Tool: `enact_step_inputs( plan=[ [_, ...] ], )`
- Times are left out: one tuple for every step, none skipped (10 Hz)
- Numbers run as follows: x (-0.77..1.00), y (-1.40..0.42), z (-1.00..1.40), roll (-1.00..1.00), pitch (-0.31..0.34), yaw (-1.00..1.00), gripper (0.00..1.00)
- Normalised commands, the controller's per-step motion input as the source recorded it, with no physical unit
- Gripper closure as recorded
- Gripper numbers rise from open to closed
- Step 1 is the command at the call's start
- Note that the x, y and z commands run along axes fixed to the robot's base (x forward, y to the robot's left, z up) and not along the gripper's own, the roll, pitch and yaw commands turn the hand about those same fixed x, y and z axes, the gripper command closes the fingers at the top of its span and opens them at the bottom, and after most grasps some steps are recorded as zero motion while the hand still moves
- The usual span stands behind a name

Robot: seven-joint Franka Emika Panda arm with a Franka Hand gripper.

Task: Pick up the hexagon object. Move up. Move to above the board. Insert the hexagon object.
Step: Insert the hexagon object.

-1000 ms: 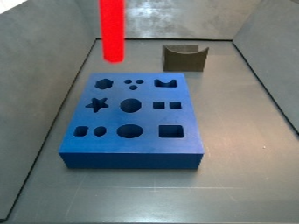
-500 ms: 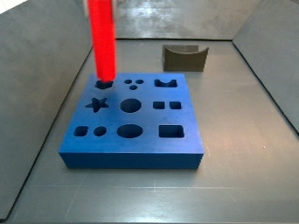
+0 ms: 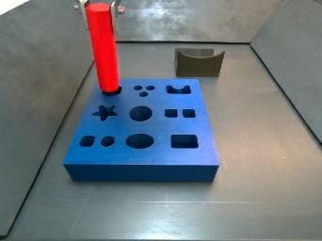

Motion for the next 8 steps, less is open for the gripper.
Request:
enact_step_inputs(
  plan=[
    [0.43, -0.20, -0.11, 0.02, 0.000, -0.24, 1.00],
    [0.30, 0.00, 0.00, 0.00, 0.037, -0.15, 1.00],
    [0.00, 0.03, 0.00, 0.00, 0.000, 0.00, 1.00],
    [0.00, 0.30, -0.02, 0.00, 0.000, 0.14, 1.00],
    [0.00, 0.00, -0.03, 0.00, 0.000, 0.00, 1.00],
    [-0.04, -0.33, -0.35, 0.23, 0.000, 0.00, 1.00],
    [0.00, -0.28, -0.06, 0.13, 0.000, 0.00, 1.00],
    [0.00, 0.00, -0.06, 0.00, 0.000, 0.00, 1.00]
  ],
)
